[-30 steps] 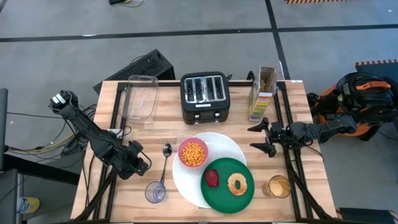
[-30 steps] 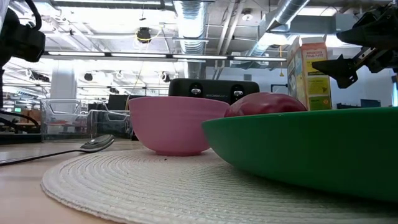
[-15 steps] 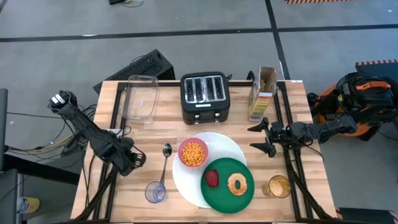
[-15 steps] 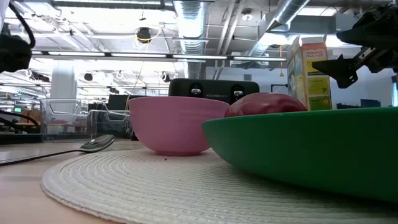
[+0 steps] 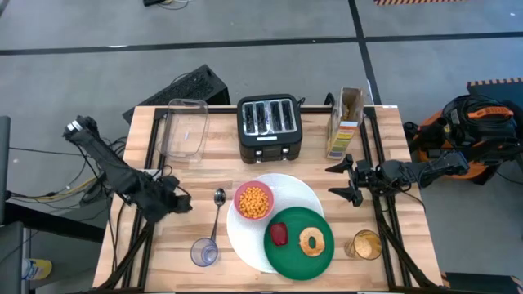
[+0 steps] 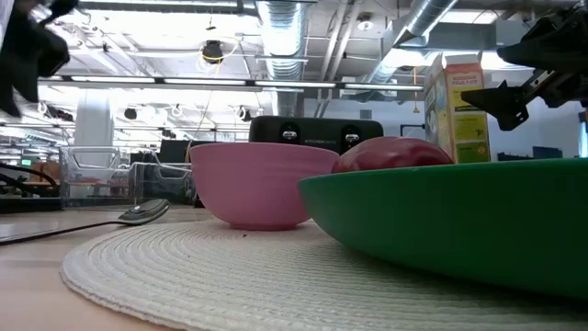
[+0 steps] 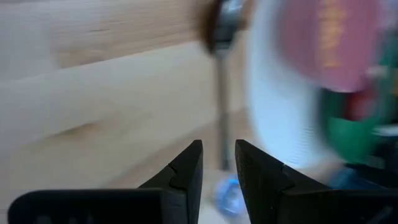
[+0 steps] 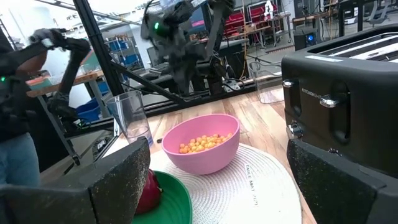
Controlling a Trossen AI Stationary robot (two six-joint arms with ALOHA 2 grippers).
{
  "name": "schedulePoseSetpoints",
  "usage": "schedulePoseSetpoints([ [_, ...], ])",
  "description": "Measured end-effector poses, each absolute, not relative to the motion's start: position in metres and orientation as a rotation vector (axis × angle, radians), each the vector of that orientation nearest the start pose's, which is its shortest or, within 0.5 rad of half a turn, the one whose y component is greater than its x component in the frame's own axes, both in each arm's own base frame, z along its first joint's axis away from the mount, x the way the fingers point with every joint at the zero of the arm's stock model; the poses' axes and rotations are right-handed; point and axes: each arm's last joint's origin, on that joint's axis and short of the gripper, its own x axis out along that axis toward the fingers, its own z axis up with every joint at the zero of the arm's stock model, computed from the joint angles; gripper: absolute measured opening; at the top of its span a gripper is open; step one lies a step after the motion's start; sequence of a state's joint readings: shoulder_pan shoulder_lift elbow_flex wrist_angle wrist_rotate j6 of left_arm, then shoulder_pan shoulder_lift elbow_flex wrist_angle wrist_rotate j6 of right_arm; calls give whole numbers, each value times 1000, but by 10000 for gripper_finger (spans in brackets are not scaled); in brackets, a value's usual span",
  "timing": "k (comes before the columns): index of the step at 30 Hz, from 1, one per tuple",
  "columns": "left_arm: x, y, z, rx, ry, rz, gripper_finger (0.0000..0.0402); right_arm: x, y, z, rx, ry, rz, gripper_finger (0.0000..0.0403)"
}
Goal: Arrange a breakfast setting
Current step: Return to Home Position
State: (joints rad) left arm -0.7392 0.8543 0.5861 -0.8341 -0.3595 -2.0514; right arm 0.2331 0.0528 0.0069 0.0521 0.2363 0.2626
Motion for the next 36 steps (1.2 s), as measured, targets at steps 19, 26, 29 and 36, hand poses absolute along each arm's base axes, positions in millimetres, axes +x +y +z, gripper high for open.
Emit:
schedulePoseSetpoints([
  [19,71,-43,250,-1516,453,227,83,99,16,167,264,-6,-2,398],
  [26,83,-51,213,-1644,260,-51,83,99,16,167,264,-6,-2,398],
  [29,84,-53,194,-1688,213,-115,83,99,16,167,264,-6,-3,398],
  [36,83,-52,170,-1697,192,-139,83,99,16,167,264,-6,-2,398],
])
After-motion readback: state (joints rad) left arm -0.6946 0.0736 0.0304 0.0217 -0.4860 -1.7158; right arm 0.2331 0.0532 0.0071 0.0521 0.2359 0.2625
